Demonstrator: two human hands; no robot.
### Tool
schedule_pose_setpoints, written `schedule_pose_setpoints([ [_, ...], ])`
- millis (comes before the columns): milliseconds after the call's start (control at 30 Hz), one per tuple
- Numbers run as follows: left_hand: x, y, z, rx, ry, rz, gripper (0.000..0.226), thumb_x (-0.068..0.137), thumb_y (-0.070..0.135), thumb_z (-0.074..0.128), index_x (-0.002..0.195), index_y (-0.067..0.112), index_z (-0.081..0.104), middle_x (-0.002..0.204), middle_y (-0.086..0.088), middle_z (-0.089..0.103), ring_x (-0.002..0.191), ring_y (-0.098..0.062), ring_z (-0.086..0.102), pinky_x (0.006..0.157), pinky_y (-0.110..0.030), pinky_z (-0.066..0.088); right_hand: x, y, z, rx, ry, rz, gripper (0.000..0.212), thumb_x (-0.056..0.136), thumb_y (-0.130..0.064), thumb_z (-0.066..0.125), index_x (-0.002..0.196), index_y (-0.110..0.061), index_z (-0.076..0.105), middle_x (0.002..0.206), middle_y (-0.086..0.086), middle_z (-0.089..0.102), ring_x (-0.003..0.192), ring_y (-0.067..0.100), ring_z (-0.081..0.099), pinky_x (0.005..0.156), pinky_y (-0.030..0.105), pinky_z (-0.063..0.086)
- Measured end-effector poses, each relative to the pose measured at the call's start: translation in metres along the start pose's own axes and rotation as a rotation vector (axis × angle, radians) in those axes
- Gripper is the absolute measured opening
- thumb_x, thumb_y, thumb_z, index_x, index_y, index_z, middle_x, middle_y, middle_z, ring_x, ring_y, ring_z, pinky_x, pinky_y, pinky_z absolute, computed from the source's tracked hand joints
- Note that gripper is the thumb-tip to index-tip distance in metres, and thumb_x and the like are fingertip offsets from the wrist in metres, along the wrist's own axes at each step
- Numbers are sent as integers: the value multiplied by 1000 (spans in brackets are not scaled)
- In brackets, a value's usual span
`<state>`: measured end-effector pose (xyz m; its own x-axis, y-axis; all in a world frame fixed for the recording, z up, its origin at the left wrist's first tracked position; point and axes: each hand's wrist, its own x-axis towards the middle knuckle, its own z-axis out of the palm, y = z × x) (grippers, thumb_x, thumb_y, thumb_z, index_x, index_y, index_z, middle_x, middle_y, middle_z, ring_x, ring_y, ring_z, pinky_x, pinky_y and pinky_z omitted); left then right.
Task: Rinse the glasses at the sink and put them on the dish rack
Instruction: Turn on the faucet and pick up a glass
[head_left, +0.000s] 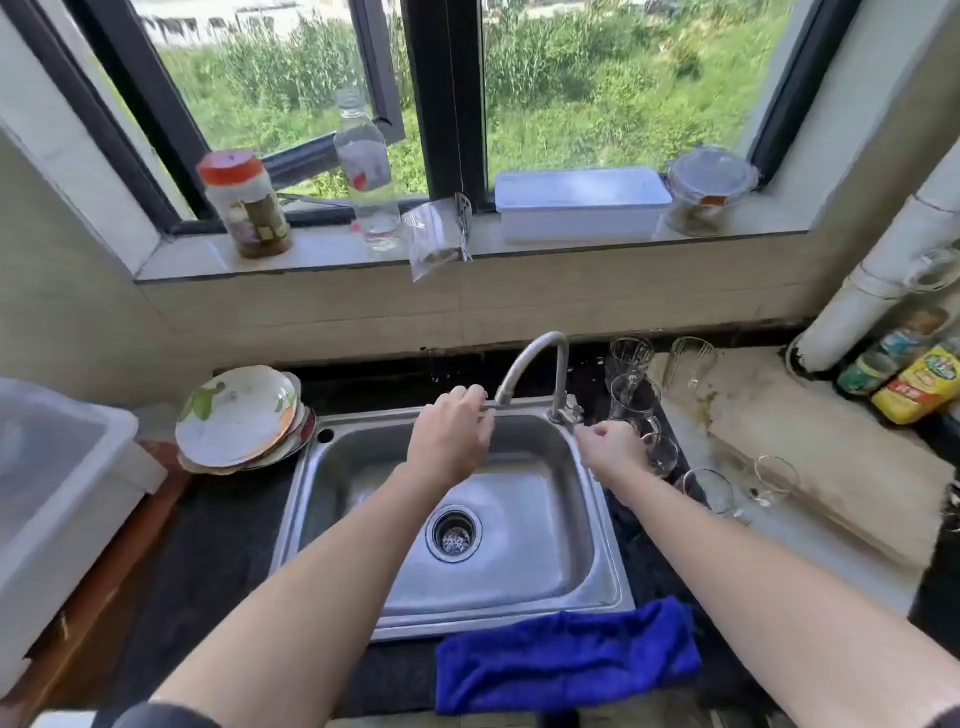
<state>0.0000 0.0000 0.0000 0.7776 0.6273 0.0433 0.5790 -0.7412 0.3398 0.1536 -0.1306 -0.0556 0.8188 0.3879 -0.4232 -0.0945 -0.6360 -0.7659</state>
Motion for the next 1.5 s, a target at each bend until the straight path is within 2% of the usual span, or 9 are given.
schedule_pose_setpoints([
  [167, 41, 2, 18, -164, 10, -28, 38, 98, 36, 42, 128, 14, 51, 112, -6, 59, 104, -27, 55, 86, -41, 44, 72, 4, 33, 547, -25, 366, 29, 94, -32, 60, 85, -5, 54, 64, 11, 53, 48, 18, 47, 41, 22, 31],
  [333, 58, 0, 41, -188, -10, -11, 25, 100, 32, 38, 106, 15, 55, 94, -1, 58, 88, -24, 53, 72, -38, 41, 130, 9, 54, 860, -44, 586, 45, 100, -48, 42, 101, -4, 53, 74, 13, 50, 51, 18, 42, 39, 21, 36],
  [533, 61, -4, 47, -173, 35, 29, 23, 100, 27, 42, 107, 12, 57, 89, 0, 57, 86, -25, 52, 68, -38, 39, 151, 19, 64, 978, -19, 634, 15, 99, -22, 51, 94, -8, 55, 72, 10, 50, 55, 14, 43, 37, 17, 32],
  [633, 61, -6, 48, -160, 44, 38, 24, 98, 28, 42, 102, 11, 58, 78, 1, 52, 79, -27, 51, 65, -40, 41, 147, 21, 66, 947, -4, 622, 7, 94, -9, 59, 99, -5, 56, 71, 10, 53, 56, 12, 49, 33, 14, 32],
  [900, 63, -13, 53, -178, 27, 26, 35, 95, 38, 33, 89, 12, 55, 73, -5, 52, 71, -27, 46, 59, -37, 33, 145, 25, 69, 825, 52, 579, 28, 92, 0, 60, 118, 9, 55, 90, 19, 63, 60, 13, 56, 37, 18, 38],
  [1100, 60, -14, 46, -225, 27, 107, 22, 98, 32, 43, 98, 17, 59, 83, 3, 59, 82, -24, 51, 69, -36, 38, 117, 15, 59, 615, 61, 490, 29, 92, -29, 66, 86, -4, 52, 72, 12, 56, 55, 18, 50, 45, 25, 34],
  [1167, 52, -17, 42, -216, 63, 110, 25, 96, 32, 44, 106, 16, 61, 90, 1, 62, 85, -24, 52, 73, -37, 40, 98, 13, 54, 452, 83, 389, 28, 94, -31, 61, 83, -6, 56, 73, 9, 60, 58, 18, 54, 44, 26, 40],
  [1333, 35, -13, 34, -163, 249, 178, 24, 89, 23, 48, 100, 8, 62, 86, -8, 59, 78, -27, 52, 68, -41, 46, 38, 17, 28, 119, 79, -22, 17, 93, -22, 56, 81, -19, 67, 79, 4, 72, 71, 20, 68, 75, 40, 57],
  [1500, 15, 17, 38, -189, 221, 282, 17, 82, 11, 53, 96, 6, 62, 84, -9, 59, 76, -29, 54, 63, -40, 47, -14, 23, -35, -184, 283, -349, 16, 90, -26, 59, 98, -21, 73, 87, -5, 72, 79, 15, 65, 69, 29, 51],
])
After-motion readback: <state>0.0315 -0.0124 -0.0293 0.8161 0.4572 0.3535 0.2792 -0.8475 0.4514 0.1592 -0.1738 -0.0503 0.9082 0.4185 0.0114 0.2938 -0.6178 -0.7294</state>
